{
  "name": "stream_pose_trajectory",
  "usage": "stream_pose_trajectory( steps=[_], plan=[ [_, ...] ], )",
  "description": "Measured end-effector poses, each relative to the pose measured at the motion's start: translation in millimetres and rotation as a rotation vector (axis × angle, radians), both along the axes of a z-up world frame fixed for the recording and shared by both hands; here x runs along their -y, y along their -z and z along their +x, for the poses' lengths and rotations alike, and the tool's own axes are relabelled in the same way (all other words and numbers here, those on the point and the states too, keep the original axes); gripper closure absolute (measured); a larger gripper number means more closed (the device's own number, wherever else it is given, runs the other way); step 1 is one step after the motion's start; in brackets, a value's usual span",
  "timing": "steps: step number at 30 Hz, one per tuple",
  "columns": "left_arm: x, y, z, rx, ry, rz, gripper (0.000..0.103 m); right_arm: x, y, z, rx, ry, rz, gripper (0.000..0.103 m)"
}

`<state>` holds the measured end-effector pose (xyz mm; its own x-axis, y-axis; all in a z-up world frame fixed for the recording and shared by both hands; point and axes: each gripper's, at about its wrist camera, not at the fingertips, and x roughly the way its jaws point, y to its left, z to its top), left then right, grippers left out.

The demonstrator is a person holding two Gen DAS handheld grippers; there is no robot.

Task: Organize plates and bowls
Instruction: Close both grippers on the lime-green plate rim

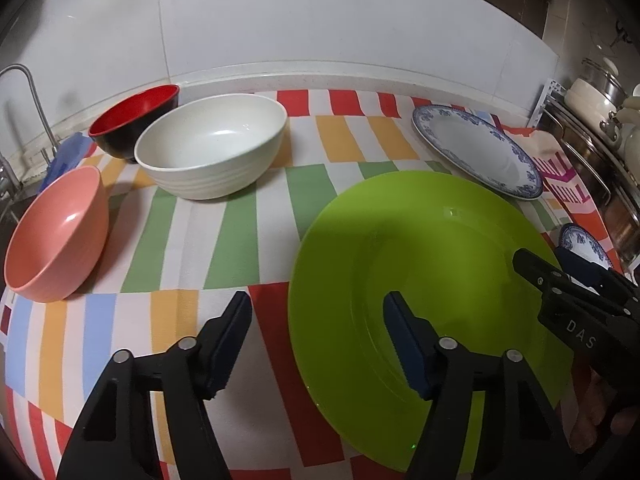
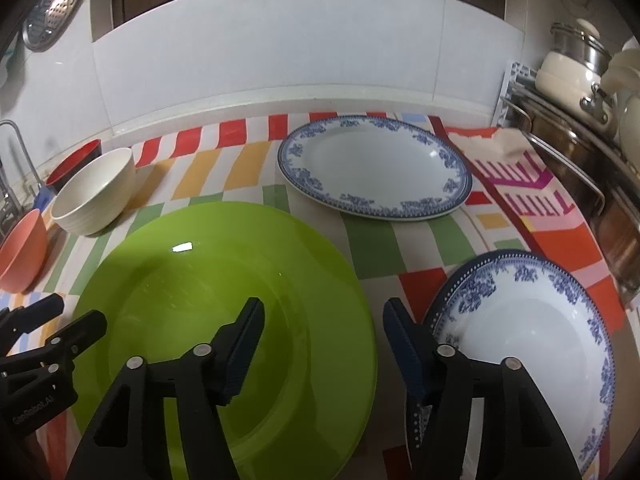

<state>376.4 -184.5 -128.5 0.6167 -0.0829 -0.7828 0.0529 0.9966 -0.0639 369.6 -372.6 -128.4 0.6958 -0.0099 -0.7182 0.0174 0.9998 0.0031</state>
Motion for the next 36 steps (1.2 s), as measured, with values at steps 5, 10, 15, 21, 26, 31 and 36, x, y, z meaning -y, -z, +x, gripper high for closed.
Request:
stream_pose_trajectory(
  steps=[5, 10, 15, 21, 26, 31, 36],
  plan=[
    [2, 6, 4, -0.029, 0.014, -0.015, 0.047, 2, 4, 1, -0.021, 0.005, 0.007, 0.053],
    [3, 10, 6, -0.035, 0.020, -0.027, 0.054, 3, 4, 2, -0.023, 0.011, 0.010, 0.058],
    [3, 9, 6, -0.036, 0.017, -0.028, 0.060, 5, 2, 1, -0.031, 0.028, 0.023, 0.061],
    [-3, 7, 3, -0.043, -0.004, -0.033, 0.061, 3, -2, -1, -0.045, 0.038, 0.036, 0.063],
    [-14, -2, -4, -0.020, -0.027, -0.033, 0.061, -7, -10, -9, -0.038, 0.033, 0.040, 0.064],
    [-30, -12, -18, -0.005, -0.047, -0.036, 0.061, -23, -21, -20, -0.030, 0.012, 0.030, 0.064],
    [-52, -20, -38, 0.006, -0.077, -0.031, 0.061, -45, -29, -34, -0.027, -0.025, 0.022, 0.064]
  ],
)
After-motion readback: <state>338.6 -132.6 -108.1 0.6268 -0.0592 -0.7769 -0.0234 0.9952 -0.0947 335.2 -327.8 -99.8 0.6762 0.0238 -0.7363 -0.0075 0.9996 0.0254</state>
